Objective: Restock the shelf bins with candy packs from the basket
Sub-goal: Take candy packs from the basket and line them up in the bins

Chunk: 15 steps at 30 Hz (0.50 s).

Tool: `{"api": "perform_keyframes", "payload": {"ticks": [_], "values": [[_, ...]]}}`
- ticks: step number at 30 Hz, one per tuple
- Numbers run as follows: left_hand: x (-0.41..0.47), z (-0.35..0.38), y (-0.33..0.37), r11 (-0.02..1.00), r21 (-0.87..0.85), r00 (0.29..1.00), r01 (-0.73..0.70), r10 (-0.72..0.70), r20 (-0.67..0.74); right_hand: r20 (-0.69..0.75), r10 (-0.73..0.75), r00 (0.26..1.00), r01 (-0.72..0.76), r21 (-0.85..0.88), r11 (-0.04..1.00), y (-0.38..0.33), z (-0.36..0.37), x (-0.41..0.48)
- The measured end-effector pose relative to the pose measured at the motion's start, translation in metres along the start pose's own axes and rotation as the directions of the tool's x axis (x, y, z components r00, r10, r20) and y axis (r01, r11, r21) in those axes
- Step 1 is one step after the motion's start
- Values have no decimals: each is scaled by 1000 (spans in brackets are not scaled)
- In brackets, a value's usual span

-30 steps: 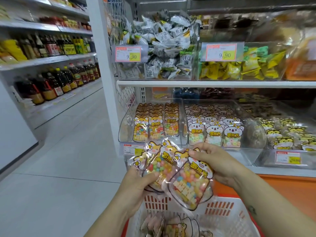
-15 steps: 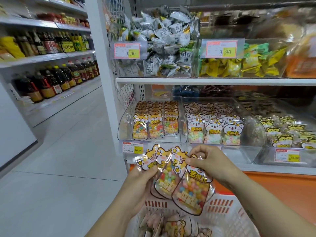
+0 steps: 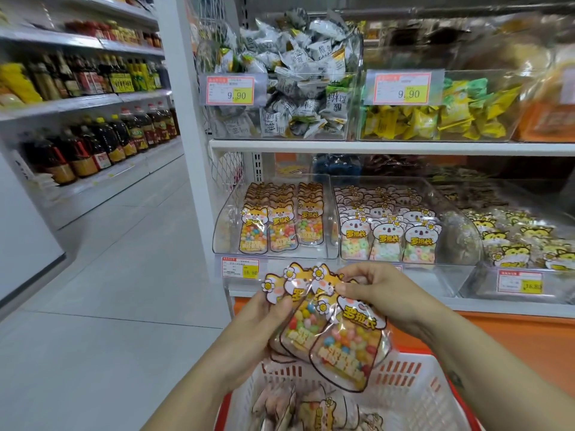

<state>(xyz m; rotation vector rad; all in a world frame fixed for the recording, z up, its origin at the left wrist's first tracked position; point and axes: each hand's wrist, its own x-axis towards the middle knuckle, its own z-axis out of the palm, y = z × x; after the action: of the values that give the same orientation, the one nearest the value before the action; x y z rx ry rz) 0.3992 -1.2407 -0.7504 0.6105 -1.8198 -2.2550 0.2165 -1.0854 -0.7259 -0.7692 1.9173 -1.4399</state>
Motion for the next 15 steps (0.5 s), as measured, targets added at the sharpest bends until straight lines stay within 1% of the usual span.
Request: {"api": "perform_keyframes", "payload": {"ticks": [3,7,9,11,15], "values": [[1,4,-6,1000,-14,1000,0,0,14,27,-1,1000,2,-42,999,-5,7,2],[2,1,-9,997,69,999,-36,33,42,-32,0,999,0,21,1000,-7,10,0],[3,1,-9,995,83,998,-59,60,-4,-55,-1,998,2,25,1000,-9,10,-2],[3,-1,-7,996,61,995,-61,66,-73,-78,-20,997,23,36,999,-8,6,-4],[3,-7,-5,998,-50,988,-37,29,-153,-181,-19,983,43,126,991,-7,-10,-6]]}}
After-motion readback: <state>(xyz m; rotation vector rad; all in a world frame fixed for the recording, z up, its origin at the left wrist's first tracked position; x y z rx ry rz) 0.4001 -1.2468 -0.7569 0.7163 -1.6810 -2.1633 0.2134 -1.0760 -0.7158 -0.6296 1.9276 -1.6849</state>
